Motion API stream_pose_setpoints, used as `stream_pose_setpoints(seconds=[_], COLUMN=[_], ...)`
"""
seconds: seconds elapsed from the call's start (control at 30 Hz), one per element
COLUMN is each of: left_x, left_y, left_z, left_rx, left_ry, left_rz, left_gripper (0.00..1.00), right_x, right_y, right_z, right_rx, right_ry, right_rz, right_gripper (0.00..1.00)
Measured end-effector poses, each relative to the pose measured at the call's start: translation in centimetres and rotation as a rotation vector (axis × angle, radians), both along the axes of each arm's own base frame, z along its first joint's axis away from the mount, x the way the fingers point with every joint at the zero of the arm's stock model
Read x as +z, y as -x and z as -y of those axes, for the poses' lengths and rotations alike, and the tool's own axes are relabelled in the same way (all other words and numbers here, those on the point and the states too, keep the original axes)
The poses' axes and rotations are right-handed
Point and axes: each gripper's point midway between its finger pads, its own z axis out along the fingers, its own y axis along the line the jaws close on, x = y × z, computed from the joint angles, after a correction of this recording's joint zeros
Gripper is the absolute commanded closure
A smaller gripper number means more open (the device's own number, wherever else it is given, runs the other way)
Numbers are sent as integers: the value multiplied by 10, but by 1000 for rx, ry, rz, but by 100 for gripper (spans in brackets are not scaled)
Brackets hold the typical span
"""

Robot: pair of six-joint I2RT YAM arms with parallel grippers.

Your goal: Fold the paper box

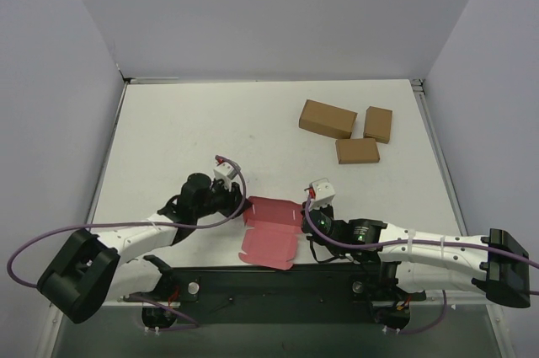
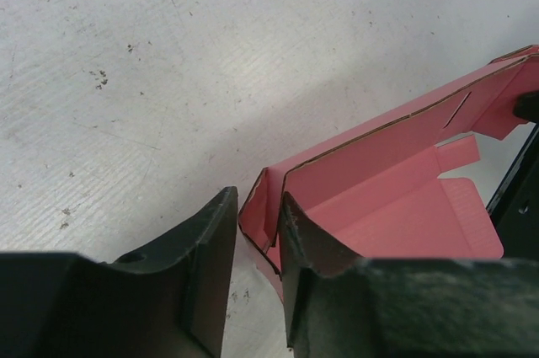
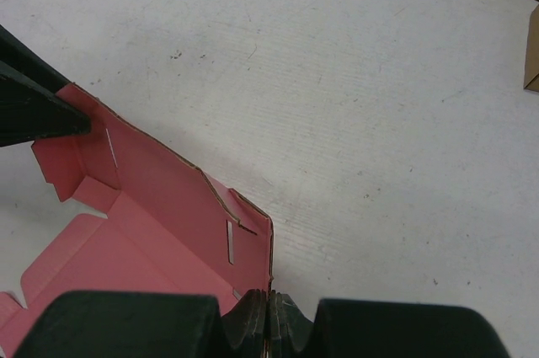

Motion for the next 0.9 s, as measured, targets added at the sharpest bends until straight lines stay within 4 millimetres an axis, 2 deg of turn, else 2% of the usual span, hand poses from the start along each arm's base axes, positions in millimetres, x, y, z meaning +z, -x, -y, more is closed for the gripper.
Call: stream_pose_setpoints(seconds=[0.03,0.1,0.13,0.2,0.23,0.27,0.3,0.37,0.4,0.5,0.6,0.73,0.8,0.87,0.9], left_x=[0,-1,-2,-2,-2,-1,-1,0,1,6,11,15,14,12,12], left_y=[0,0,-1,-2,-3,-3,-3,-1,2,14,31,45,45,44,44], left_z=[1,3,4,7,9,10,11,15,19,32,47,58,56,53,53], left_rx=[-6,-19,-26,-45,-53,-61,-70,-96,-118,-193,-284,-360,-357,-345,-340], left_ry=[1,-1,-4,-11,-14,-16,-21,-28,-30,-38,-61,-95,-118,-138,-141], left_rz=[3,10,17,33,42,51,60,85,101,157,237,333,373,406,420], left_gripper=[78,87,99,100,100,100,100,100,100,100,100,100,100,100,100], right_x=[0,0,0,-1,-1,-2,-3,-4,-2,9,35,65,66,57,51], right_y=[0,1,1,1,1,1,2,3,5,7,6,-6,-9,-6,-3], right_z=[0,0,0,0,1,3,4,6,6,4,-2,-5,-8,-13,-16], right_rx=[2,6,7,10,11,11,11,12,26,38,61,76,103,140,161], right_ry=[-1,1,3,8,14,21,27,34,38,17,-74,-211,-243,-251,-252], right_rz=[-1,-2,-2,-3,-4,-7,-11,-28,-41,-70,-105,-161,-211,-281,-320], right_gripper=[100,100,100,100,96,90,71,55,44,29,27,32,39,53,56])
